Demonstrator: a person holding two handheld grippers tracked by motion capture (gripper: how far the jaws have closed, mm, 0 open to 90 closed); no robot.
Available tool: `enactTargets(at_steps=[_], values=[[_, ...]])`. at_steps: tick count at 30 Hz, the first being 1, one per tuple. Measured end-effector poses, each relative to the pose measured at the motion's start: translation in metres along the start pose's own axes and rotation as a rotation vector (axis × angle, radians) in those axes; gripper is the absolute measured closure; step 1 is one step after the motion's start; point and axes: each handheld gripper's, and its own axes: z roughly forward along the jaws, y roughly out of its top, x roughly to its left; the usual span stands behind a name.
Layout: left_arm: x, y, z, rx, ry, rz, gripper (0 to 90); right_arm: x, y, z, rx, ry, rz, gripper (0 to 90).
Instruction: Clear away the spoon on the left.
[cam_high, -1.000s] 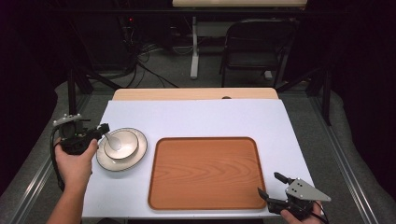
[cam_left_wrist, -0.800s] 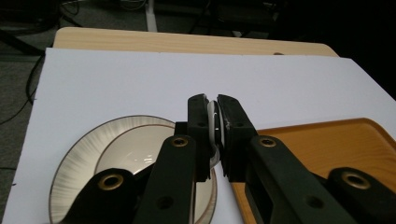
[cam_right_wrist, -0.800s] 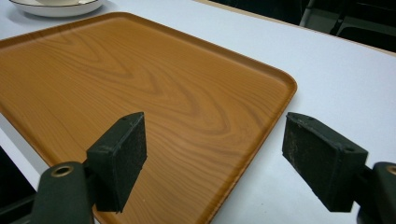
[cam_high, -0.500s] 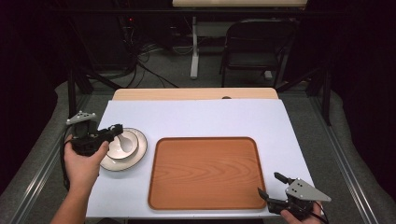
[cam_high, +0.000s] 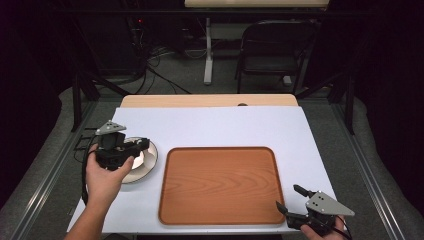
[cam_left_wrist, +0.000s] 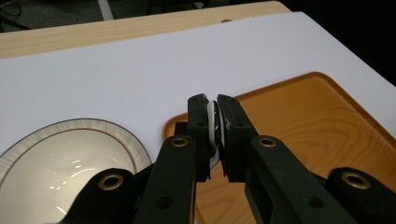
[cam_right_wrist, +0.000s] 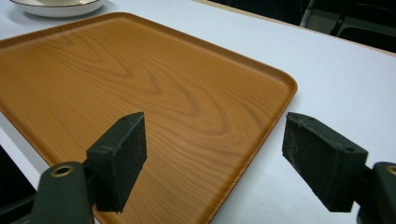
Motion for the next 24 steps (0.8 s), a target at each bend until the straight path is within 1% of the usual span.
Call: enactTargets(at_steps=[7, 11, 12, 13, 14, 18, 19, 21, 24], values=[[-0.015, -0.002, 0.014, 0.063, -0.051, 0.032, 84.2, 0.000, 0.000, 0.000, 0.000, 0.000, 0.001, 21.4], [-0.023, -0.005, 0.023, 0.100, -0.081, 0.056, 84.1, 0.000, 0.000, 0.000, 0.001, 0.000, 0.000, 21.4], [-0.026, -0.005, 0.026, 0.113, -0.090, 0.068, 84.1, 0.000, 0.000, 0.000, 0.001, 0.001, 0.000, 21.4], [-0.027, -0.006, 0.027, 0.113, -0.094, 0.069, 84.1, 0.000, 0.000, 0.000, 0.001, 0.001, 0.001, 21.4], [-0.029, -0.006, 0.029, 0.130, -0.107, 0.076, 84.1, 0.000, 0.000, 0.000, 0.001, 0.000, 0.000, 21.4], [-0.037, -0.009, 0.037, 0.167, -0.141, 0.095, 84.1, 0.000, 0.000, 0.000, 0.000, 0.001, 0.000, 21.3], [-0.039, -0.010, 0.038, 0.175, -0.144, 0.094, 84.1, 0.000, 0.000, 0.000, 0.002, 0.001, 0.001, 21.3], [-0.042, -0.011, 0.041, 0.192, -0.152, 0.109, 84.1, 0.000, 0.000, 0.000, 0.002, 0.001, 0.002, 21.3], [-0.047, -0.012, 0.045, 0.216, -0.167, 0.121, 84.1, 0.000, 0.000, 0.000, 0.001, 0.000, 0.000, 21.4]])
